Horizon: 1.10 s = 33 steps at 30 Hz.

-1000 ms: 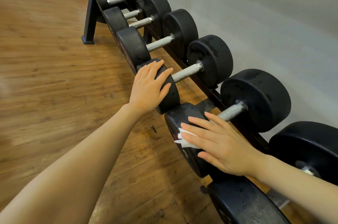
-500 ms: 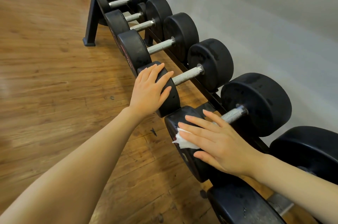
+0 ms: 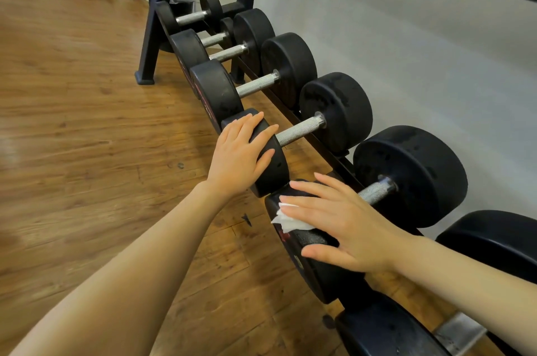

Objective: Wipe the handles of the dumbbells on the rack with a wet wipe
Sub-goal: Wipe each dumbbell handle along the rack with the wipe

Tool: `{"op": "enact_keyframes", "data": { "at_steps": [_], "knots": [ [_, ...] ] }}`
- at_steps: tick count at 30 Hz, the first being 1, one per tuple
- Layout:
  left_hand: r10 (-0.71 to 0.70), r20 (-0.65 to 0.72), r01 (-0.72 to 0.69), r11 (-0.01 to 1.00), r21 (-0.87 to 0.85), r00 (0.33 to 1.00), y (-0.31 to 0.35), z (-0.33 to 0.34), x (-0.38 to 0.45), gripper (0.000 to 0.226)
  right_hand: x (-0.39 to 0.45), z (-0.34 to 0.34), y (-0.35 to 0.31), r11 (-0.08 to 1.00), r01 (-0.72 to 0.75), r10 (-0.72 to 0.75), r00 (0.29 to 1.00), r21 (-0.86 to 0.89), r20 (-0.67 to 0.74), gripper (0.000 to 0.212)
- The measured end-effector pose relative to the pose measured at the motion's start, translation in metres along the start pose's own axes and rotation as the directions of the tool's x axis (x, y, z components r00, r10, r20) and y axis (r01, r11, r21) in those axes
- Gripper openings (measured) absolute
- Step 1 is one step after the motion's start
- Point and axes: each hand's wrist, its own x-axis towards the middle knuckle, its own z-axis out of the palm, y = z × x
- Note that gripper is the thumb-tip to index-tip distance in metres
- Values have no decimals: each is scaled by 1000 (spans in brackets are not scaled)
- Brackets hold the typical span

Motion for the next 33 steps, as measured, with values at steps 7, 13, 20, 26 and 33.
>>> {"op": "enact_keyframes", "data": {
  "at_steps": [7, 13, 20, 26, 33],
  "knots": [
    [-15, 13, 15, 1000, -16, 1000, 2, -2, 0, 52, 14, 3, 5, 999, -42, 42, 999, 22, -21, 59],
    [-23, 29, 23, 1000, -14, 999, 2, -4, -2, 51, -13, -1, 5, 1000, -15, 15, 997, -2, -76, 47],
    [-40, 24, 40, 999, -11, 999, 6, -5, -2, 50, -1, 1, 27, 856, -284, 427, 860, 433, -279, 35],
    [-76, 131, 75, 997, 13, 988, 12, -17, -2, 50, 36, 4, 67, 721, -408, 646, 688, 560, -331, 33],
    [-251, 151, 259, 965, -38, 956, 14, -30, 8, 50, 80, 27, 95, 638, -479, 737, 605, 603, -300, 36]
  ]
}}
